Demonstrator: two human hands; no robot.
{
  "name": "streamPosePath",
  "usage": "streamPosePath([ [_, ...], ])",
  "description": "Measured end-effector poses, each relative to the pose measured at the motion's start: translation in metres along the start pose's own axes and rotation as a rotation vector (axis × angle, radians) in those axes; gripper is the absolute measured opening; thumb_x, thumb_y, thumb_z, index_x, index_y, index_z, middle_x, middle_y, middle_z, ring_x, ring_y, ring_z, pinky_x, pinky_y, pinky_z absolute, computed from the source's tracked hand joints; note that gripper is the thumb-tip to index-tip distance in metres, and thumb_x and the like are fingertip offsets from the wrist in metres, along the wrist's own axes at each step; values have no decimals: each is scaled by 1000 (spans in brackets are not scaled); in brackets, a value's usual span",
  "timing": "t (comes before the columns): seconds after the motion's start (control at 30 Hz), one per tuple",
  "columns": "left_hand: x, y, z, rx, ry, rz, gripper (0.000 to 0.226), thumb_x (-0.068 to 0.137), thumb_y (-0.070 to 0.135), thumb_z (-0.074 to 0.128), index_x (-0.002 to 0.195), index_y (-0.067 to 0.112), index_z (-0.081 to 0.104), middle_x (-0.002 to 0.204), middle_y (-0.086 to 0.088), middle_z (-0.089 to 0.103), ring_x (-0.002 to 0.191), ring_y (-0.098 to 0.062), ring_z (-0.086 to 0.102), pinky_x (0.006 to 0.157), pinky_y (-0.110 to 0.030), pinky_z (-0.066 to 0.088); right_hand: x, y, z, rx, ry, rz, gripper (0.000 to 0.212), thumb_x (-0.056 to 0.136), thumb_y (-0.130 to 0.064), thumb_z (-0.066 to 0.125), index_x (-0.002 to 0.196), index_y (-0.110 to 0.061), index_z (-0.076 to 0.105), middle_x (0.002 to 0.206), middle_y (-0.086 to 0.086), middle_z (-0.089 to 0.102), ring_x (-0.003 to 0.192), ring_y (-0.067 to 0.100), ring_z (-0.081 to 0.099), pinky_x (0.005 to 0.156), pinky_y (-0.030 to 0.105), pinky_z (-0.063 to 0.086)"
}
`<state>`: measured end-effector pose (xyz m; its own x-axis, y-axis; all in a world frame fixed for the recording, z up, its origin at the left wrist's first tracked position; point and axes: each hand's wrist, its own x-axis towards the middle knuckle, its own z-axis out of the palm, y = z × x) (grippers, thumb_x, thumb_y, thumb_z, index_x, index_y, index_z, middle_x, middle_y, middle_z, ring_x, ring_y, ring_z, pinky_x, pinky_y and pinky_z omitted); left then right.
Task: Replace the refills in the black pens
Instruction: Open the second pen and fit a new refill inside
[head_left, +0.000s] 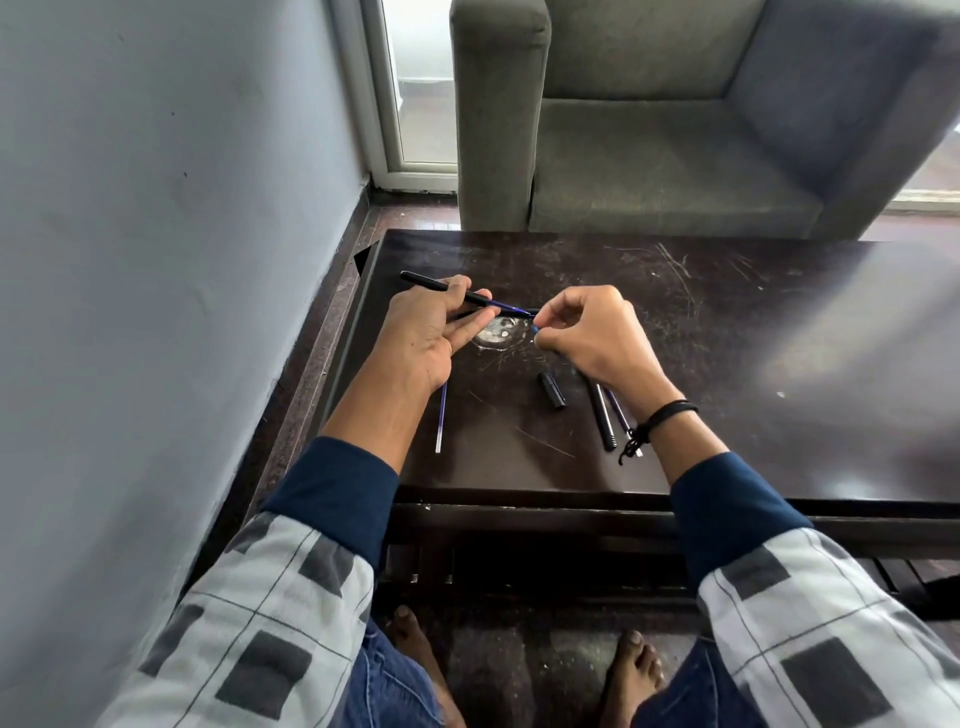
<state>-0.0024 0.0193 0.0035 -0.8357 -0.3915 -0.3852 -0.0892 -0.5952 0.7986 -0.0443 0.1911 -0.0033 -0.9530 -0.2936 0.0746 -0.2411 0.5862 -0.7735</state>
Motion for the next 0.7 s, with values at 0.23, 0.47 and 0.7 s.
streamPosePath([
  [0.23, 0, 0, 0, 24, 4, -24, 8, 98, 1, 56, 100, -4, 61, 118, -30, 66, 106, -36, 69, 62, -32, 63, 1, 0, 2, 21, 49, -51, 14, 77, -10, 75, 78, -23, 73, 72, -10, 68, 66, 3, 60, 63, 19, 46],
  [0.47, 0, 1, 0, 10, 8, -29, 11, 98, 1, 58, 106, -5, 61, 114, -29, 67, 104, -36, 70, 59, -31, 61, 2, 1, 1, 99, 57, -70, 22, 78, -5, 77, 74, -24, 67, 75, -9, 66, 67, 5, 58, 60, 13, 45],
  [0.7, -3, -2, 1, 41, -32, -39, 9, 98, 2, 58, 101, -5, 62, 109, -29, 68, 101, -36, 71, 61, -32, 62, 6, 6, 5, 180, 22, -93, 26, 79, 3, 74, 80, -22, 68, 86, -3, 72, 73, 10, 67, 69, 19, 53],
])
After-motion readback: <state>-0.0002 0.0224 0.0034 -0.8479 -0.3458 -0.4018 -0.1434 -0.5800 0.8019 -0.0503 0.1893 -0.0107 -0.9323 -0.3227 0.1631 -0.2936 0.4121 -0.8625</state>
